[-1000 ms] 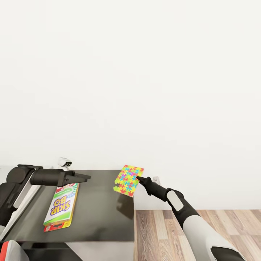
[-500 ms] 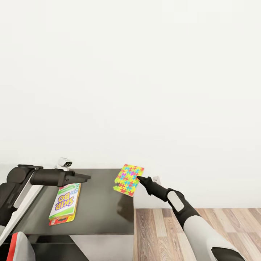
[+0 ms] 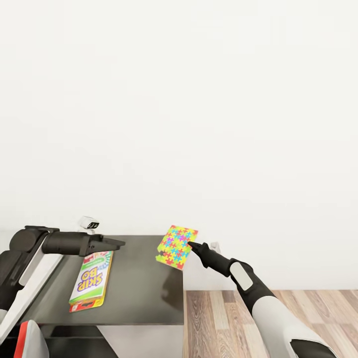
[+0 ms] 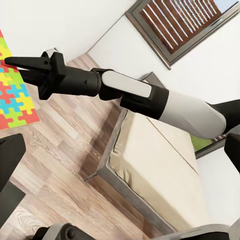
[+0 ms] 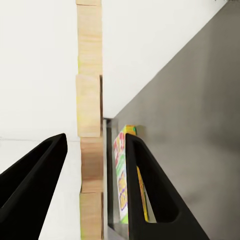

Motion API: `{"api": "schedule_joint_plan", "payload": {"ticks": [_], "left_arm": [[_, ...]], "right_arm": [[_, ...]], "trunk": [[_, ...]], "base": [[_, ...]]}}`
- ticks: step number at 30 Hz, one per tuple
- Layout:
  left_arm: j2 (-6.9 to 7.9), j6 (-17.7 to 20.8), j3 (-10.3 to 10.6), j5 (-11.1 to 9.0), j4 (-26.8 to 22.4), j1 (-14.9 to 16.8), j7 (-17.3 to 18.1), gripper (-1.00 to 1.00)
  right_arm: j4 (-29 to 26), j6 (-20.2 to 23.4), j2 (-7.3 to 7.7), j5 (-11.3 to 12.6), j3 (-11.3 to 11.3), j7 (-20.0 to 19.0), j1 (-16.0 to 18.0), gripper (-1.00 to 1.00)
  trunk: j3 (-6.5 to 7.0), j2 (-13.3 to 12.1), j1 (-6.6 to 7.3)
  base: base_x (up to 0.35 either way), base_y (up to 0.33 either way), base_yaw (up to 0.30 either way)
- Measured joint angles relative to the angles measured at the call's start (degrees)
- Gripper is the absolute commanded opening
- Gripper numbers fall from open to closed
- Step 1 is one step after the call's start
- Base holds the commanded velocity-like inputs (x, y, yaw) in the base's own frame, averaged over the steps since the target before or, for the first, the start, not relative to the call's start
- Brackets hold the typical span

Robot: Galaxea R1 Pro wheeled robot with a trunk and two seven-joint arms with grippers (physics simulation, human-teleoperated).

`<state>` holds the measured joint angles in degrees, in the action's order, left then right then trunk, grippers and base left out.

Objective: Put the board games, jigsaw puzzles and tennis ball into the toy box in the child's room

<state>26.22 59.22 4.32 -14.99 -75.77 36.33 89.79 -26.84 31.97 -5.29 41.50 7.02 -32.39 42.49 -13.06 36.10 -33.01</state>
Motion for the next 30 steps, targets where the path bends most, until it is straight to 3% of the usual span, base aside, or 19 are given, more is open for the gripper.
{"api": "schedule_joint_plan", "payload": {"ticks": [20, 30], "left_arm": [[0.0, -0.1, 0.2, 0.1, 0.0, 0.0, 0.0, 1.0], [0.0, 0.0, 0.3, 0.1, 0.0, 0.0, 0.0, 1.0]], "right_arm": [[0.0, 0.1, 0.08, 0.0, 0.0, 0.0, -0.1, -1.0], [-0.1, 0.1, -0.12, 0.0, 0.0, 0.0, -0.1, -1.0]], "trunk": [[5.5, -8.0, 4.4], [8.09, -12.1, 6.6]], "base": [[0.0, 0.0, 0.0], [-0.132, 0.0, 0.014]]}}
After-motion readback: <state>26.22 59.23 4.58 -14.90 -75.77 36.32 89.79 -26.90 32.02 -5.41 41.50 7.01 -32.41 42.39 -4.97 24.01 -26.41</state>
